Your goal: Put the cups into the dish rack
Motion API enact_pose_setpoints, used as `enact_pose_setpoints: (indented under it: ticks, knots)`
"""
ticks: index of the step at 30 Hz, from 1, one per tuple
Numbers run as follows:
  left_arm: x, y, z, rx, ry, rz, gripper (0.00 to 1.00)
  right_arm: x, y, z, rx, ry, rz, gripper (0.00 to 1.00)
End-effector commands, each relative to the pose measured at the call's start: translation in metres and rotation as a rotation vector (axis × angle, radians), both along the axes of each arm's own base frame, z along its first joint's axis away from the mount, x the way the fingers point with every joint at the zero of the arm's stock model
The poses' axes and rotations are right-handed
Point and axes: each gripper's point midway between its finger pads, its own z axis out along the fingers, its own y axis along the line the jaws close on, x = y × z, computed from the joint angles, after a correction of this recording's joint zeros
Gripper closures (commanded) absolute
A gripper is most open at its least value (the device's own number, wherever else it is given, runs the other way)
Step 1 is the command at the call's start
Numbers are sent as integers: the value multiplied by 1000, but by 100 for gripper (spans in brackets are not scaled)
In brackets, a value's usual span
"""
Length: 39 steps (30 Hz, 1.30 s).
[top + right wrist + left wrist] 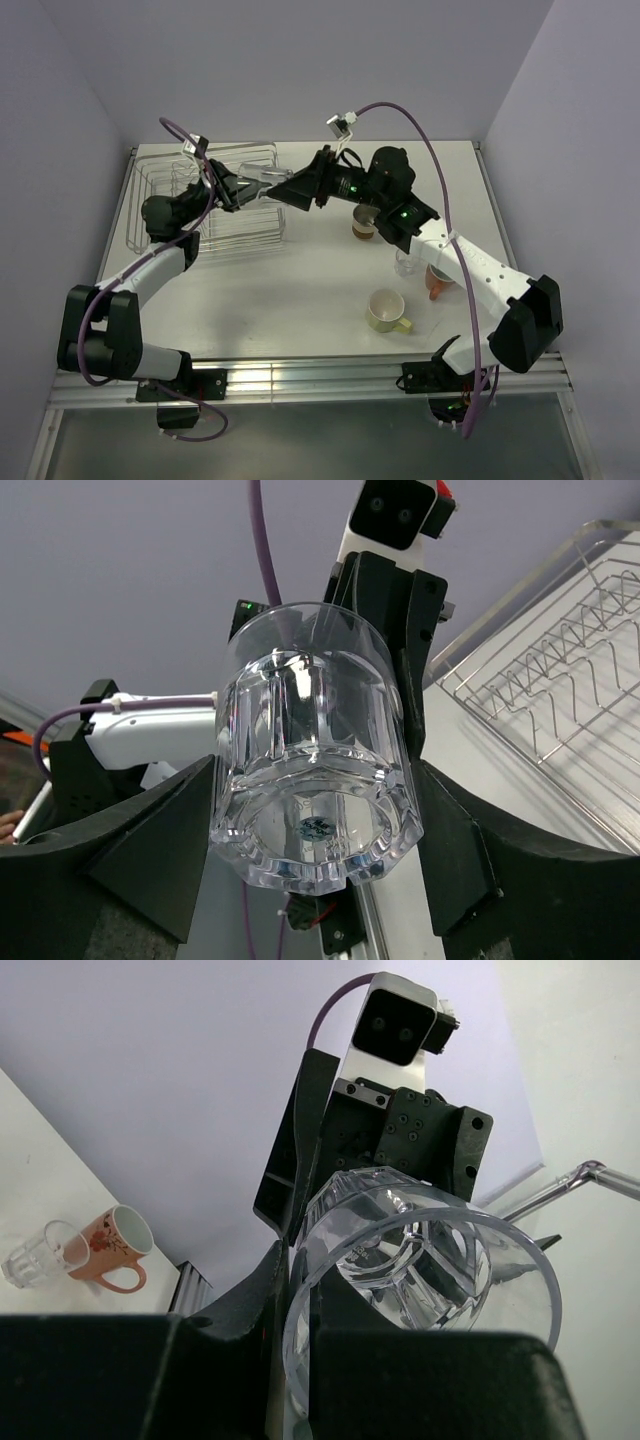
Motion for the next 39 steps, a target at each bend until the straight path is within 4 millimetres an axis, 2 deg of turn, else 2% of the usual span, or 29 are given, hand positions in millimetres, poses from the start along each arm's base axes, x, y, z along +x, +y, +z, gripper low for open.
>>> enact_pose_setpoints:
  ticks: [1,2,3,6,7,9,10,11,12,14,15,16,17,18,20,21,23,24,25,27,28,29,30,31,32,33,34,35,39]
  knots:
    - [-9,1,23,-40,-139,8,100,-13,8,29,78,-25,72,48]
    - [-10,2,23,-44,-137,4,100,-13,8,30,82,-19,70,53]
    - [-9,1,22,-44,-133,2,100,-11,8,30,80,-14,66,65]
    - [-8,2,19,-32,-129,12,80,-7,7,33,71,-9,33,84]
    - [-5,4,18,-25,-124,26,67,-4,6,34,64,-10,19,87]
    - [1,7,15,8,-100,71,56,7,4,35,30,-13,-45,94]
    - [8,11,14,28,-87,107,46,12,3,34,15,-14,-71,96]
    - [17,16,12,62,-109,173,44,17,1,35,-4,-36,-96,97]
    - [22,20,6,101,-33,210,41,26,-2,36,-24,-26,-145,99]
    - [45,39,8,185,-55,386,36,39,-3,32,-61,-35,-191,100]
    - [47,46,-5,251,40,434,35,46,-6,36,-73,-34,-225,100]
    - [51,55,7,277,12,494,34,51,-6,36,-82,-33,-240,100]
    - [53,60,10,320,-22,541,34,59,-4,31,-97,-32,-246,100]
    - [58,69,13,338,-7,613,33,62,-3,39,-93,-40,-256,100]
    - [63,81,12,402,36,678,31,73,-2,34,-121,-31,-283,100]
    - [73,95,10,424,78,768,31,81,1,32,-137,-23,-292,100]
    - [75,115,-4,522,179,860,32,99,7,17,-187,-8,-328,100]
    - [76,125,-7,551,207,915,32,103,6,23,-200,-8,-342,100]
    - [76,144,-11,594,259,1011,32,113,5,18,-224,-1,-376,100]
    - [72,157,-7,626,253,1075,32,128,11,8,-287,5,-393,100]
    - [70,160,-1,633,242,1093,32,135,13,1,-318,14,-402,100]
    - [67,165,-6,673,254,1106,32,151,18,-22,-376,26,-421,100]
    - [65,166,-5,685,253,1109,33,153,18,-15,-391,21,-430,100]
    - [64,167,-2,694,249,1113,33,160,20,-24,-421,26,-437,100]
    - [61,168,-5,722,247,1108,33,175,23,-48,-480,36,-457,100]
    - [59,169,-5,734,247,1105,33,178,22,-48,-501,35,-465,100]
    - [57,169,-3,744,239,1105,34,182,23,-56,-525,36,-470,100]
    - [55,169,-5,766,230,1096,34,190,27,-75,-563,43,-469,100]
    - [49,166,-15,816,230,1056,33,195,35,-106,-642,32,-454,100]
